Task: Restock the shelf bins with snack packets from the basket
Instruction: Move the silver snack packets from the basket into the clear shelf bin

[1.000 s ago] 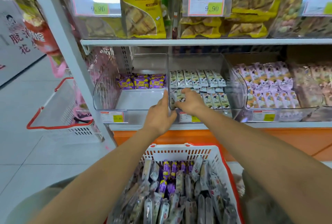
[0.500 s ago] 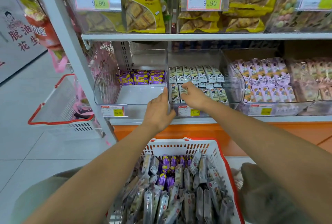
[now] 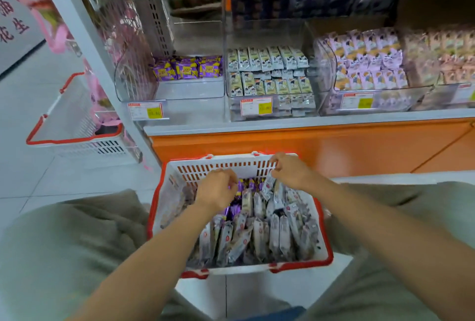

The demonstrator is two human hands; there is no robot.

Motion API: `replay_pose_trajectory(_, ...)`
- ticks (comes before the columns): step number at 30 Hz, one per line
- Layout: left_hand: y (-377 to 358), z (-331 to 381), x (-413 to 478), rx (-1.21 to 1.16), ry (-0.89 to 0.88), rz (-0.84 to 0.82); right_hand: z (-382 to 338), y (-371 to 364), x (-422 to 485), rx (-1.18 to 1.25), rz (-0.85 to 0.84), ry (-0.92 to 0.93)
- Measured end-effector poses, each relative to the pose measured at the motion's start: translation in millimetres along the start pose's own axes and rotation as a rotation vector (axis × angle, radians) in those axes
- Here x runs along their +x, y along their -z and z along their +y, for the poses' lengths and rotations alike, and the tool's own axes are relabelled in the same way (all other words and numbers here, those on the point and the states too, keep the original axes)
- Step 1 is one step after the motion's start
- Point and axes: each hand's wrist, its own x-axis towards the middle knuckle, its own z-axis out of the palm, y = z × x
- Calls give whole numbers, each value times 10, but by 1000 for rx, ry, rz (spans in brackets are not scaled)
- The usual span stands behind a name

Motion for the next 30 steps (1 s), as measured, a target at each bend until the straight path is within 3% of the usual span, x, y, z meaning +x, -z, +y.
replay_pose_trajectory(2,-245,-23,-88,49,43,-189,177,-189,-95,-152,-234,-102)
replay_pose_trajectory(4,-488,-29,-143,134,56,-330,349,-367,-163,-304,-342,-160)
replay_pose_trajectory(8,-889,-34,-190,244,43,-494,623,-628,-253,-445,-312,-155)
replay_pose_trajectory(16,-1016,144,-127,200,49,-434,790,-688,-246,-410,-207,-17)
replay_pose_trajectory(20,-1057,373,-86,-115,41,-354,794,-483,-235,-196,-85,79)
replay_pose_trajectory(24,-1065,627,-5,-588,159,-420,765,-302,-226,174,-33,97)
replay_pose_trajectory(28,-1022,702,55,-603,166,-372,747,-271,-223,320,-109,-10)
replay_pose_trajectory(30,-1022,653,50,-585,185,-382,759,-285,-264,139,-219,-38)
